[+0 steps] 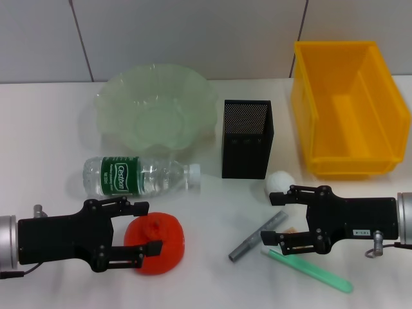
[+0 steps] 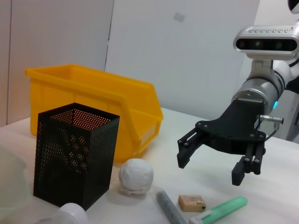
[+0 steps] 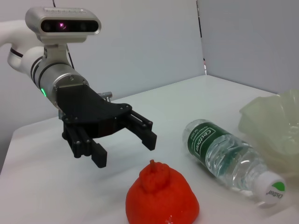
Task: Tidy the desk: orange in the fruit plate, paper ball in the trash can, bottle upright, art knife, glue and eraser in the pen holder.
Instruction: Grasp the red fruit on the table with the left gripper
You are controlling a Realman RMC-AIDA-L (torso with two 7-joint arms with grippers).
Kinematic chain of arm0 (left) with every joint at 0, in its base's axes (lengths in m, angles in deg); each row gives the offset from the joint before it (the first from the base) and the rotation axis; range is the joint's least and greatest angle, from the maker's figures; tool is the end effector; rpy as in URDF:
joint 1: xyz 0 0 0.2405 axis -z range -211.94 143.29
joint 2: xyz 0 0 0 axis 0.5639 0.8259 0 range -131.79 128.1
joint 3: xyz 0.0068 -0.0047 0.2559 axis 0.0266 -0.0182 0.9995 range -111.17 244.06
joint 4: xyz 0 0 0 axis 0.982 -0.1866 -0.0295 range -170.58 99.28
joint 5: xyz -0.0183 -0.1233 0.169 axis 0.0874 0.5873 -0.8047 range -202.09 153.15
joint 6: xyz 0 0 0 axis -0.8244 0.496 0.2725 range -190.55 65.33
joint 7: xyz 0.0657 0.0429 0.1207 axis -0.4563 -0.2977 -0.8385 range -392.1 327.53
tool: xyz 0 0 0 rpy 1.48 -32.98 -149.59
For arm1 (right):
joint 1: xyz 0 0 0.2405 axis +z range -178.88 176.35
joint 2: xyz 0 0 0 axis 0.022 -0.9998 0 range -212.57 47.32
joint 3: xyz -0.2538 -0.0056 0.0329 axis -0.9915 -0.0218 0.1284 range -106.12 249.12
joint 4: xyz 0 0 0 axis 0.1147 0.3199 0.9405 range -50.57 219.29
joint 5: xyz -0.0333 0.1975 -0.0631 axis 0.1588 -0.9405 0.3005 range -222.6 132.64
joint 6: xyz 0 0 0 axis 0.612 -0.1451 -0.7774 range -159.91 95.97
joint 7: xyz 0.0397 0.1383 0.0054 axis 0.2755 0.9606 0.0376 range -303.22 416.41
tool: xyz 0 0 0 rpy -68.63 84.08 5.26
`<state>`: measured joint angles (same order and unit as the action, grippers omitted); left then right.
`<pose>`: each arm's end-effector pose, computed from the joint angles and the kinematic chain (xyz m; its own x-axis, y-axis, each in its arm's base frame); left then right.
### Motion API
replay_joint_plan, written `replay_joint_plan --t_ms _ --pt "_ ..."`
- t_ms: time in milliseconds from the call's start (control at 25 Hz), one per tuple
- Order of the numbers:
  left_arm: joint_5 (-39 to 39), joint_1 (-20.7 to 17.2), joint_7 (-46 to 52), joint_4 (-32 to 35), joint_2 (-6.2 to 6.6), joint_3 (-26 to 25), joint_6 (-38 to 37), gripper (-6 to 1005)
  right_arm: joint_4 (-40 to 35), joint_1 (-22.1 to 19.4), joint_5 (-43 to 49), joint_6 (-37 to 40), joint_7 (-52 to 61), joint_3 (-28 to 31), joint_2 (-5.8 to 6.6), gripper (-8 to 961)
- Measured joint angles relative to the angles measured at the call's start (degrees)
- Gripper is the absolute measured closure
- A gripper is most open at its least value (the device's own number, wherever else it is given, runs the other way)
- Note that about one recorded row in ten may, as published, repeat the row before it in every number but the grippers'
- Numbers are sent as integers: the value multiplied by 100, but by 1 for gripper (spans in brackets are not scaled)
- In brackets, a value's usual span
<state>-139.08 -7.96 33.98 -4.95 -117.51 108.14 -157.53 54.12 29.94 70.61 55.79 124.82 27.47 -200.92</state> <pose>-0.2915 0.2899 -0.0021 0.8368 0.2654 0.4790 0.3509 -0.9314 -0.0970 0.2679 0.3160 -0.0286 0.8639 -0.2569 -0.4332 -0.3349 -0.9355 -0.1130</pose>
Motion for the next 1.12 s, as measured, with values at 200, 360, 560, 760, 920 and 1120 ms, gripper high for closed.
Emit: replay_joint_plan --t_ms 200,360,560,760,920,1120 --pt "0 0 0 0 0 16 28 200 0 0 -8 3 0 0 0 121" --pt "0 0 0 9 0 10 37 203 0 6 -11 4 0 0 0 120" --pt "0 0 -26 7 -3 19 210 207 0 21 -10 5 0 0 0 120" --pt "-93 -10 -93 -6 -65 26 632 210 0 33 -15 4 0 0 0 121" --pt "-290 4 -151 -4 -180 25 911 213 0 41 -19 2 0 0 0 121" --pt "-371 22 -239 -6 -241 23 1074 216 0 44 -19 -1 0 0 0 121"
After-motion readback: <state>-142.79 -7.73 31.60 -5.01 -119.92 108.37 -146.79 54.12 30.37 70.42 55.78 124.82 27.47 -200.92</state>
